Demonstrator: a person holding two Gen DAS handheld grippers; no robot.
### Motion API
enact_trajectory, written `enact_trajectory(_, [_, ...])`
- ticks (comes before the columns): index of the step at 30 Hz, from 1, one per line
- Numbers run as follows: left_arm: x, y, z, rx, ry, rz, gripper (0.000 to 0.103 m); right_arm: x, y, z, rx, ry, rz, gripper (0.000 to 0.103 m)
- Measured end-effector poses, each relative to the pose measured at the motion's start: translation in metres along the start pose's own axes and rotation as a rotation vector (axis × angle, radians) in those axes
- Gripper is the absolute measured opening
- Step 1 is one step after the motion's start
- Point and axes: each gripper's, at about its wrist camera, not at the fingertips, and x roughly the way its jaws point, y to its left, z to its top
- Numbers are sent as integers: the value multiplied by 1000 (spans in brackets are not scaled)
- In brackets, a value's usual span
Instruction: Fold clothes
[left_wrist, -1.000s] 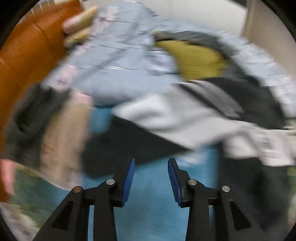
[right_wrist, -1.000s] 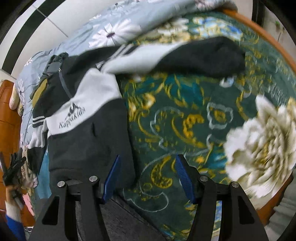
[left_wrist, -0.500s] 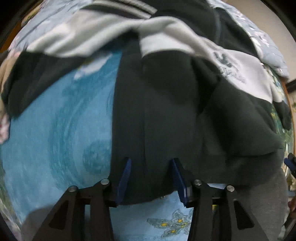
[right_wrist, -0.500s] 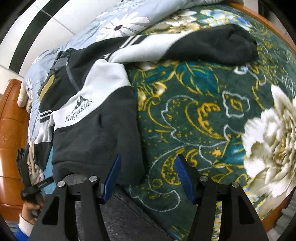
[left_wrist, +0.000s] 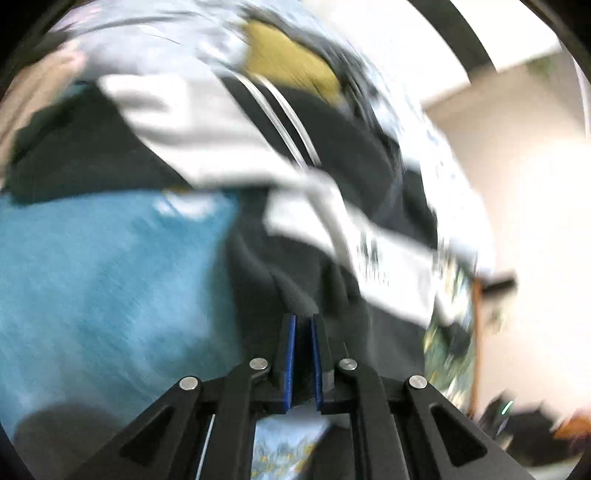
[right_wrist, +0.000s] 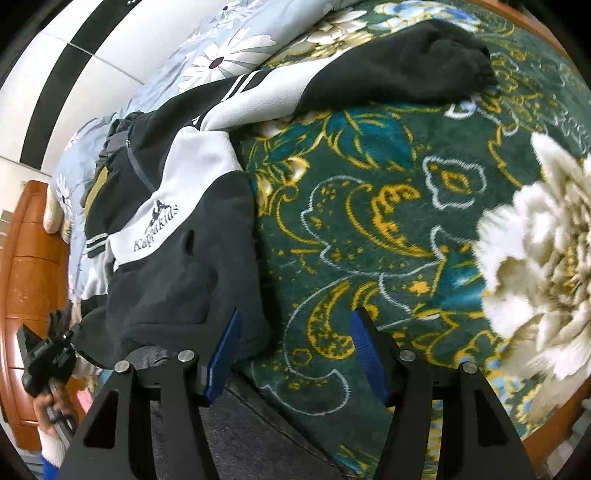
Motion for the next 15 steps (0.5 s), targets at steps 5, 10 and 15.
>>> enact_trajectory(5, [-22,40,17,-146,-38,11,0,22,8,0,-33,49,51,62])
enact_trajectory(10, [-5,37,-5,-80,35,54,1,37,10,4,-20,62,63,62])
enact_trajectory(15, [23,21,-29,39,110,192,43,32,15,5,-58,58,54,62])
